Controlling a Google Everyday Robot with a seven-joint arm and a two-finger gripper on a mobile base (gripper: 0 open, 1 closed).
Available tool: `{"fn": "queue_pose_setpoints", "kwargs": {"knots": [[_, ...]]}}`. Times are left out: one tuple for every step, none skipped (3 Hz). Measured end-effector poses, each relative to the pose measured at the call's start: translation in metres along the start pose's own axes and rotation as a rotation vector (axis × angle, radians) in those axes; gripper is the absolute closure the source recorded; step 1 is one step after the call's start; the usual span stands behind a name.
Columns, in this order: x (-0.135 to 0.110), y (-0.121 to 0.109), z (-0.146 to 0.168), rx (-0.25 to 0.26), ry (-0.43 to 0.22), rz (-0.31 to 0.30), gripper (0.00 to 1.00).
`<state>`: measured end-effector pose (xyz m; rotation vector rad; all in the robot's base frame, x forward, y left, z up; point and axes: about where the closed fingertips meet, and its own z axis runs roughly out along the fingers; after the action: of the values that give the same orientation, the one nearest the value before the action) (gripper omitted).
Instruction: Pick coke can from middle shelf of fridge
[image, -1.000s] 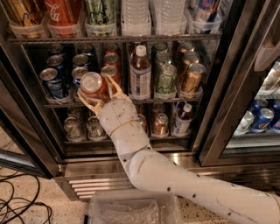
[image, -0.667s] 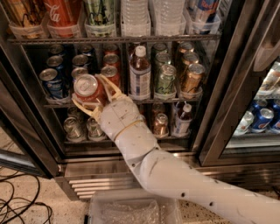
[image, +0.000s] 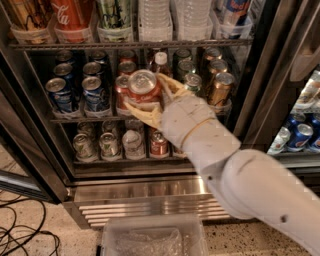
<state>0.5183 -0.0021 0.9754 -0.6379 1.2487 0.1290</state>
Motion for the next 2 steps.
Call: {"fn": "queue_pose_setpoints", "kwargs": {"knots": [[0.000, -0.040, -0.020, -0.012, 0.070, -0.027, 1.00], [-0.005, -0.040, -0.032, -0.105, 0.090, -0.043, 1.00]]}}
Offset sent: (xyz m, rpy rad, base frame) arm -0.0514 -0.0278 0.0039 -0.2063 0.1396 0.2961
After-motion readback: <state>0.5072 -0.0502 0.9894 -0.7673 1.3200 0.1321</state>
